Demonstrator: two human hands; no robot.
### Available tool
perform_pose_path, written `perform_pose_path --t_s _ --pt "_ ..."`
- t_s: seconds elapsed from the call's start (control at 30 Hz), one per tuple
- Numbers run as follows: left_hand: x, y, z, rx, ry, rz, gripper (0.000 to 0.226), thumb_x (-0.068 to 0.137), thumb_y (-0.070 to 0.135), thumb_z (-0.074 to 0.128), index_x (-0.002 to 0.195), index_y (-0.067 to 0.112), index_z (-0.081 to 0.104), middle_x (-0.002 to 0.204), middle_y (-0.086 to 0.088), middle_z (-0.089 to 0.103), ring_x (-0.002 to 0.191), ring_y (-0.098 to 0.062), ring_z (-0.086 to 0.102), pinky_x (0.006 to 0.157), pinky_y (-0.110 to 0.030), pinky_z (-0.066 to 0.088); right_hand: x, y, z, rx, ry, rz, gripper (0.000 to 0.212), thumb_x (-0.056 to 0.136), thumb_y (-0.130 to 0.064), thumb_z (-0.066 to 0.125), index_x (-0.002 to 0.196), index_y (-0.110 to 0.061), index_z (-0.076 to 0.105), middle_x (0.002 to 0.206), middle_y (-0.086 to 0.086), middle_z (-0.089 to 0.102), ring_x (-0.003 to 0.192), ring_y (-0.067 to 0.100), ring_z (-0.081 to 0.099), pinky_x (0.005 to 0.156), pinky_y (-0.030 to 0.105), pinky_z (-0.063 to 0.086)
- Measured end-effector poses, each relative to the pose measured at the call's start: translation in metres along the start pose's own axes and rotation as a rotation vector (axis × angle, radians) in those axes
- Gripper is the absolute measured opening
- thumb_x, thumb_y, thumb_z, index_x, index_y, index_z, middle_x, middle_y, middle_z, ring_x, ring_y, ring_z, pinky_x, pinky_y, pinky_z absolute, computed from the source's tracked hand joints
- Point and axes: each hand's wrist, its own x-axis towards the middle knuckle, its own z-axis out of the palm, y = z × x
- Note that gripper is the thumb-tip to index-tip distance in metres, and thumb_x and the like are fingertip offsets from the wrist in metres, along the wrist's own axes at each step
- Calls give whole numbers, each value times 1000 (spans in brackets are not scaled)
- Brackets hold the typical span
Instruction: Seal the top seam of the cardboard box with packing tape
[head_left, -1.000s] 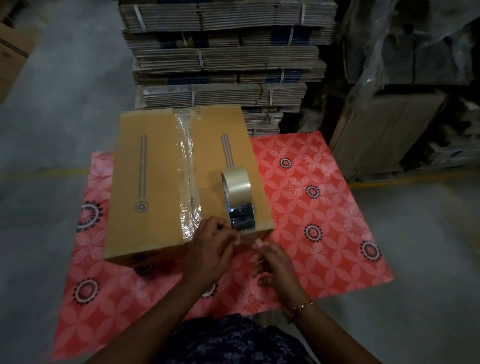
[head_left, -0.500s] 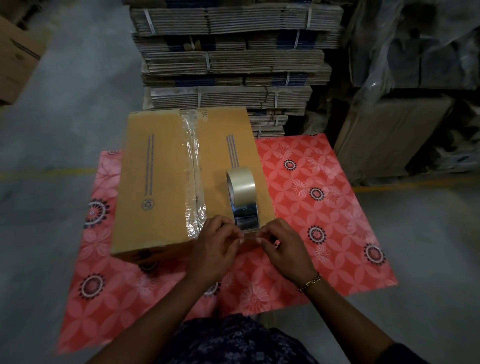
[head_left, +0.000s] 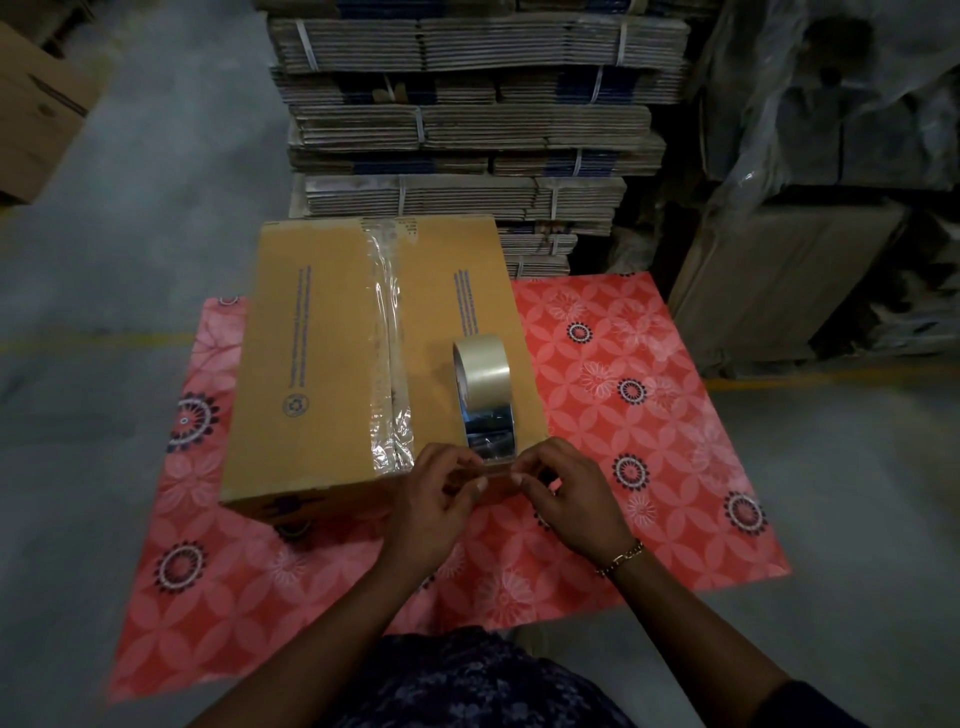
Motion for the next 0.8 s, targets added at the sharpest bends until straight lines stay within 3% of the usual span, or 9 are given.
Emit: perform_pose_path --t_s 0.23,0.37,0.5,0.73,0.8 --pt "6 -2 1 -107 26 -155 15 89 21 74 85 34 69 95 12 65 84 -21 69 61 -41 56 8 -1 -7 78 -84 79 3 87 -24 70 89 -21 70 86 -2 70 76 14 66 71 38 56" --pt "11 3 0 -206 28 -286 16 87 16 78 81 29 70 79 3 72 72 -16 68 53 -26 50 15 -3 -12 245 -133 211 2 86 -12 74 87 -11 72 80 1 73 71 5 64 67 24 53" --pt "14 9 -3 -255 37 -337 9 84 11 80 82 15 73 78 -6 74 69 -18 69 47 -25 50 24 -4 -13 341 -180 302 10 85 -5 73 80 -13 73 68 -9 70 64 -1 63 62 16 48" --pt "13 21 0 -384 40 -501 7 85 6 76 89 2 72 72 -7 76 59 -11 70 45 -25 49 29 -7 -15 377 -192 368 16 83 -2 70 78 -17 73 75 1 71 69 13 64 71 37 54" --pt "15 24 2 -438 65 -557 6 85 4 75 87 1 70 71 -9 75 60 -11 71 44 -23 48 28 -9 -14 463 -115 407 11 84 -3 70 93 -9 69 80 10 68 68 20 63 62 30 54"
